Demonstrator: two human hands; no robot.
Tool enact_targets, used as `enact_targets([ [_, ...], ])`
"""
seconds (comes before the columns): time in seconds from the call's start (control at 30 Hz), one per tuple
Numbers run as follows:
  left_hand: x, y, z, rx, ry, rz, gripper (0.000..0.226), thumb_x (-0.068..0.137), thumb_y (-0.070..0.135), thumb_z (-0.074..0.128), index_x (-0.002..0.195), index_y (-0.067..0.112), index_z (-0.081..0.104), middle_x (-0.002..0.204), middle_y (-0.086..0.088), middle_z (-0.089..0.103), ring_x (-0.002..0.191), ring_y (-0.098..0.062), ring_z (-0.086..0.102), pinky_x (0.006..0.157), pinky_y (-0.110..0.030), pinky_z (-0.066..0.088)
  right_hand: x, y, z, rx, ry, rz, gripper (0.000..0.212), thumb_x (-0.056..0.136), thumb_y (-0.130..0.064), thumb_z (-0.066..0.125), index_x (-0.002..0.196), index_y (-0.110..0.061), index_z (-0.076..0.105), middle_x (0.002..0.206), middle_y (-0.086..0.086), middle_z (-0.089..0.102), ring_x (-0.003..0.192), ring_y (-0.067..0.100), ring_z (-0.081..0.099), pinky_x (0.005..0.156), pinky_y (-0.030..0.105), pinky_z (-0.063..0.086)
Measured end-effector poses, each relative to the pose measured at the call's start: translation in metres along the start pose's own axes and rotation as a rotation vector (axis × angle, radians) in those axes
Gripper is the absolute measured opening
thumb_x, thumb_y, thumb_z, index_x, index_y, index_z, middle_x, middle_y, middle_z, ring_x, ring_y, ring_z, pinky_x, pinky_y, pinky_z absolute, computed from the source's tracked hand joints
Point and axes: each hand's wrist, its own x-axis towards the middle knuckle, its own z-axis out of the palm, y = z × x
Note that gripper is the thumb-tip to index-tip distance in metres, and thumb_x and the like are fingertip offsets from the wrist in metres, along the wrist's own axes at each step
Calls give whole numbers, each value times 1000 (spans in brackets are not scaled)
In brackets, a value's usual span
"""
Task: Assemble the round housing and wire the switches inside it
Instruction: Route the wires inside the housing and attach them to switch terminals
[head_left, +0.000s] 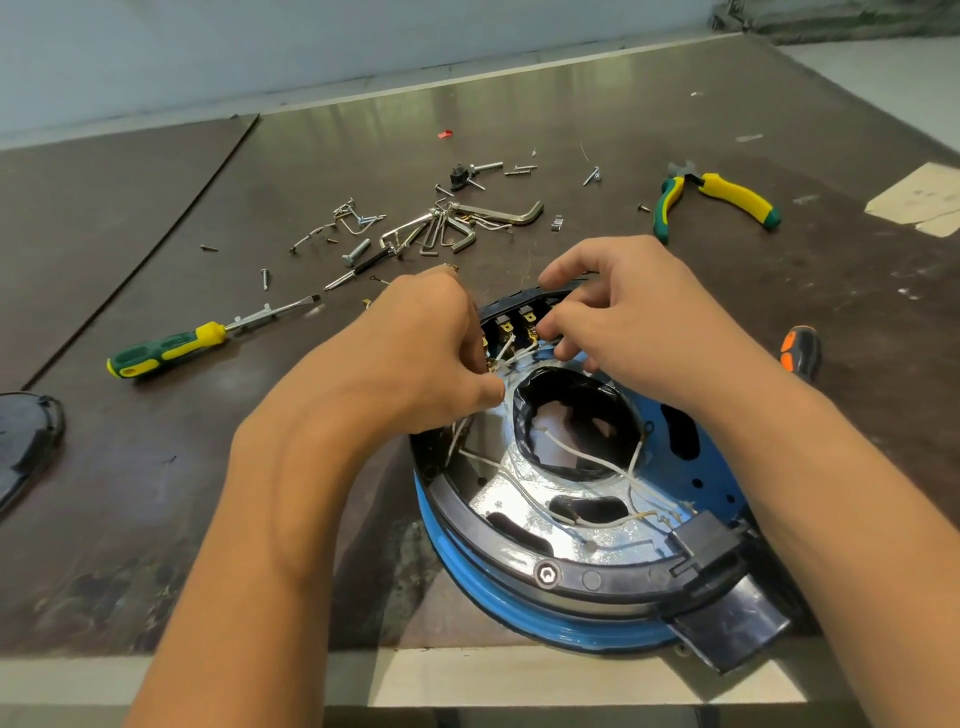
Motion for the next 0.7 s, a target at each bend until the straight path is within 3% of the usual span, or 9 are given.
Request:
enact_targets([
  [0.27,1,-6,1,-58,18,3,25,80,31,72,64,11,73,99,-11,69,87,-20,64,73,-39,54,-1,-1,0,-24,-12,3,35,85,-5,60,112,-27,63,81,-2,76,78,10,72,80,43,61],
  [0.47,4,-6,5,-95,25,-14,22,80,33,76,67,16,74,96,-4,71,88,-15,64,69,-20,47,-1,-2,0,-31,-10,1,35,85,-6,60,114,-26,63,82,-2,76,78,11,72,79,43,61],
  [0.7,4,-6,5,-100,24,-10,25,81,37,77,64,20,71,93,-1,71,88,-13,64,72,-17,46,-1,-2,0,-25,-18,-1,33,87,-9,62,115,-27,63,86,-2,75,85,13,71,84,44,59],
])
